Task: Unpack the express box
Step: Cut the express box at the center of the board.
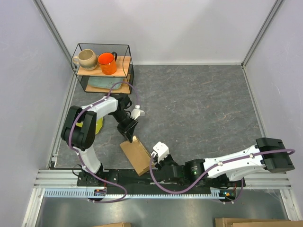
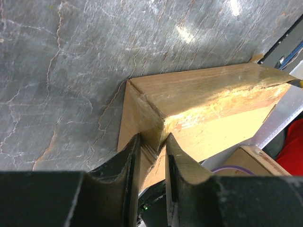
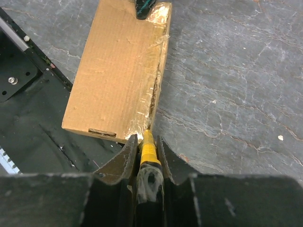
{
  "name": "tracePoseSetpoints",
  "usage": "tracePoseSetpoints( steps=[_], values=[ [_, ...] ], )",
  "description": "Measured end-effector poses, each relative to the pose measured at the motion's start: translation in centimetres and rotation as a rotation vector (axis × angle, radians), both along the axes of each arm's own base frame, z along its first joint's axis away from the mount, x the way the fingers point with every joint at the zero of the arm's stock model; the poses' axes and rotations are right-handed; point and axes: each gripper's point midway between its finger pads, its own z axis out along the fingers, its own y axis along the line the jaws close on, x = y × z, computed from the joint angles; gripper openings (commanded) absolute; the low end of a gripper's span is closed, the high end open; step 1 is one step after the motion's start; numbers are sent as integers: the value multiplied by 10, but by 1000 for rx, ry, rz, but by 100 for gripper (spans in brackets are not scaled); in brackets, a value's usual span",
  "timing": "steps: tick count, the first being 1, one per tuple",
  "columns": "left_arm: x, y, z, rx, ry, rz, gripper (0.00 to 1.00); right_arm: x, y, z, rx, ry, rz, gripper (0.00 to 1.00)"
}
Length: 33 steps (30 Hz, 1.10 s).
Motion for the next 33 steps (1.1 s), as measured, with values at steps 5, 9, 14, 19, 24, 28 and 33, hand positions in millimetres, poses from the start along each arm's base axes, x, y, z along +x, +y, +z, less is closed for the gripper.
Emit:
tracePoseSetpoints(
  steps=[5,9,14,19,24,28,33],
  values=[
    [-1,1,1,0,6,5,2,0,-1,0,-1,2,-13,0],
    [0,3,4,11,-1,3,97,2,0,0,-1,-11,-26,0],
    [33,16,22,59,-146,-11,99,0,0,-3,-48,-53,-4,0],
    [70,6,83,-31,-335,-34,99,1,8,-2,-90,-108,35,0],
    [69,-25,111,-138,-413,-157,99,2,14,-1,-109,-157,67,0],
    [51,-44,81,-163,-328,-272,99,4,19,-2,-130,-192,89,0],
    [17,-29,35,-129,-170,-308,99,4,21,-2,-139,-205,100,0]
  ],
)
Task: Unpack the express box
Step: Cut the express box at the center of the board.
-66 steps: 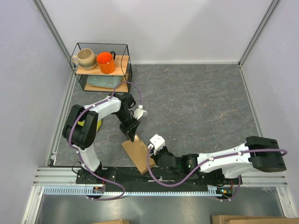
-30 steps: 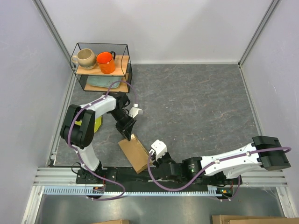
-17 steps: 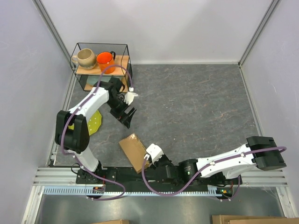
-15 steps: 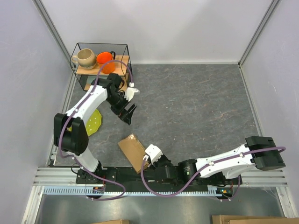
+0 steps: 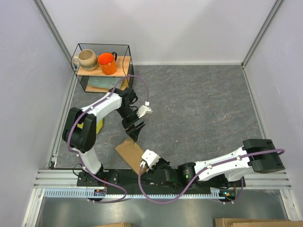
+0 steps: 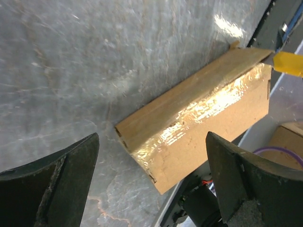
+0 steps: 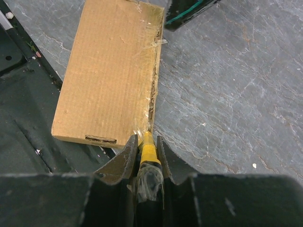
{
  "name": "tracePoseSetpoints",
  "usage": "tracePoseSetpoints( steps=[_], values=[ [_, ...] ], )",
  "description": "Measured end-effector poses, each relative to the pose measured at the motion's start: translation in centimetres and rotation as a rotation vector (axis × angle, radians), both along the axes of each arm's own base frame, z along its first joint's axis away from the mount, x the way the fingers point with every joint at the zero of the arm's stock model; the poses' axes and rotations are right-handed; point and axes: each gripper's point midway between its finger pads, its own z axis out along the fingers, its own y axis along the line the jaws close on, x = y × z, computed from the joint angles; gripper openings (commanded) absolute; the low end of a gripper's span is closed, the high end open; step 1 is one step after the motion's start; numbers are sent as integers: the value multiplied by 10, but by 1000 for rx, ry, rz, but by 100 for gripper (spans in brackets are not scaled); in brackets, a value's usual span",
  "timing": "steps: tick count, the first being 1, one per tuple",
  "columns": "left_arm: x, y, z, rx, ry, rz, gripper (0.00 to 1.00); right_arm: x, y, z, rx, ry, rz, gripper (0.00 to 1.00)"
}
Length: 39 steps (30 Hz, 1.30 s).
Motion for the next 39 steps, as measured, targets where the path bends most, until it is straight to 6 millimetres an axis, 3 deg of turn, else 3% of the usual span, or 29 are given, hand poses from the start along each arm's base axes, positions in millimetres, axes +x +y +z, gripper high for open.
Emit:
tracePoseSetpoints(
  steps=[4,10,17,28,39],
  values=[
    [-14,2,-4,-12,23,-40,99,0,1,0,-2,-4,3,0],
    [-27,-21,4,-66,-23,-153,99,1,1,1,-11,-21,12,0],
    [-41,-34,-13,-71,-54,-267,99,1,3,2,-30,-44,37,0],
    [-43,-47,-29,-61,-81,-346,99,1,8,2,-41,-66,63,0],
    [-50,-42,-42,-40,-75,-363,99,3,10,1,-38,-62,69,0]
  ],
)
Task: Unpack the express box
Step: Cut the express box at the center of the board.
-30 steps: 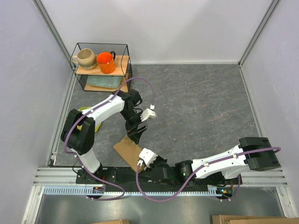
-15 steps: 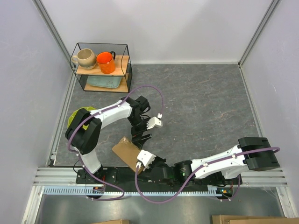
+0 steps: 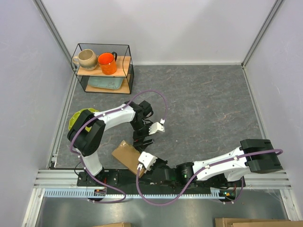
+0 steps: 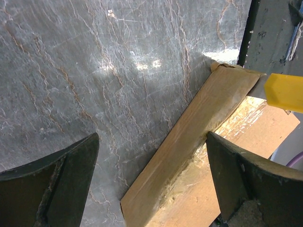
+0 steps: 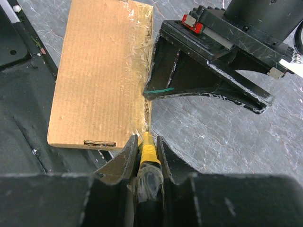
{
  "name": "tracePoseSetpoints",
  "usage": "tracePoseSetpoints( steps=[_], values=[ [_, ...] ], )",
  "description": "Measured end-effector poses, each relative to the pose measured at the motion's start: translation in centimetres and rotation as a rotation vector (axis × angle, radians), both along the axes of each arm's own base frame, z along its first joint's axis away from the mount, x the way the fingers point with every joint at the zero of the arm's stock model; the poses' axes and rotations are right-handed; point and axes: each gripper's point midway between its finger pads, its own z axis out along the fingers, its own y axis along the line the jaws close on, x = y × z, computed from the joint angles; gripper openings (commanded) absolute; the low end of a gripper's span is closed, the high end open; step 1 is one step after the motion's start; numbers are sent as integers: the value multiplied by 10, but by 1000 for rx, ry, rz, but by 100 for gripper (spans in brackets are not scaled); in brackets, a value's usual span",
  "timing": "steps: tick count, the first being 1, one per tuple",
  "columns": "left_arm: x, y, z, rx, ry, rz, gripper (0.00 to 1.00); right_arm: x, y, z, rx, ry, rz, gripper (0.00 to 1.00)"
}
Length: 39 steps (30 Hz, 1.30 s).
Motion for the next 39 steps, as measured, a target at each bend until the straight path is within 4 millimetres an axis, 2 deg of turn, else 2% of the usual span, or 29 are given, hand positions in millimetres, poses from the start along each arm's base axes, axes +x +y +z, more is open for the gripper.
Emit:
tracePoseSetpoints(
  steps=[13,29,39],
  values=[
    [4,0,-1,21,-22,52,99,1,1,-1,-11,-8,8,0],
    [21,-3,-13,-11,-198,201,99,6,-3,-15,-44,-1,-6,0],
    [26,9,-8,-3,-295,221,99,7,1,-9,-31,-22,5,0]
  ],
)
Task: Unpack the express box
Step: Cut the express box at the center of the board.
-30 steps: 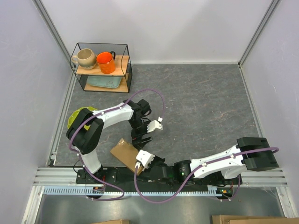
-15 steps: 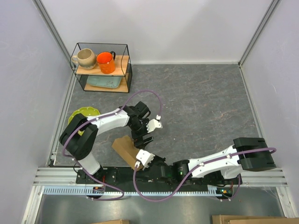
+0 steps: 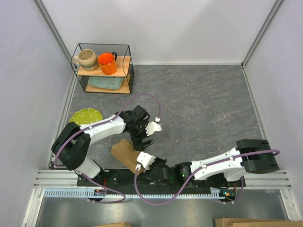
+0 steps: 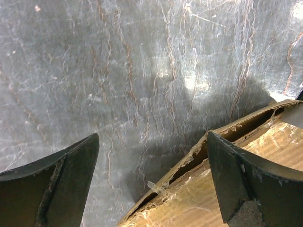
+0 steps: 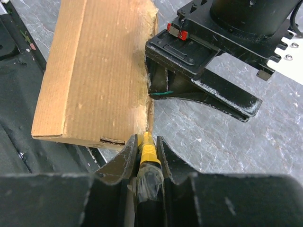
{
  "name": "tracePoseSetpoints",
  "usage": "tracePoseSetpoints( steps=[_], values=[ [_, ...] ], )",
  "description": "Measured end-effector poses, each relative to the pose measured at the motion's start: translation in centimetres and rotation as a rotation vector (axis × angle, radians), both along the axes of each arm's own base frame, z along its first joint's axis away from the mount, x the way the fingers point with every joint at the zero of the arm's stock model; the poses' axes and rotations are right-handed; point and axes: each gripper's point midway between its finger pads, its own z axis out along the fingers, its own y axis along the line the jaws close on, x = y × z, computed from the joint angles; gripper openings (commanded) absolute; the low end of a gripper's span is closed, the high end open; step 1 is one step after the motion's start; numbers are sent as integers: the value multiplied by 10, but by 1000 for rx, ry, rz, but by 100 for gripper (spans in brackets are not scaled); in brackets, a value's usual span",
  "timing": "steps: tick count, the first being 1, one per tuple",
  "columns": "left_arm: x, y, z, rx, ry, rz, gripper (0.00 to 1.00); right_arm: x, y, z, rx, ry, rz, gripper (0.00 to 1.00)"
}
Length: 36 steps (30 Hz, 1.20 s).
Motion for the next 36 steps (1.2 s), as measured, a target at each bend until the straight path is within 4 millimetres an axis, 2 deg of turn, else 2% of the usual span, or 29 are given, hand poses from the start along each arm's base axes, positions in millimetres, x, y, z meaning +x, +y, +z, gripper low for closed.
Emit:
tracePoseSetpoints(
  steps=[6,9,11,15,18,21,25,28,33,34,36],
  values=[
    [1,6,8,11,-27,21,99,-7,6,8,-45,-72,77,0],
    [-7,12,1,24,-5,37,99,-17,11,7,-84,-112,131,0],
    [-10,23,-7,63,-10,47,99,-25,17,9,-98,-140,170,0],
    [-7,36,-12,108,-52,62,99,-47,29,12,-122,-202,262,0],
    [-4,39,-13,122,-73,69,99,-55,34,9,-170,-253,306,0],
    [-2,41,-12,132,-85,74,99,-52,34,10,-202,-298,308,0],
    [0,45,-7,151,-96,77,99,-32,34,24,-199,-323,253,0],
    [15,39,17,142,-139,81,99,-17,29,43,-163,-327,205,0],
    [66,12,84,34,-292,121,99,0,19,84,-58,-326,129,0],
    [77,11,97,11,-319,142,99,2,19,90,-35,-320,122,0],
    [91,18,110,-8,-341,189,99,4,22,95,-3,-302,123,0]
  ],
)
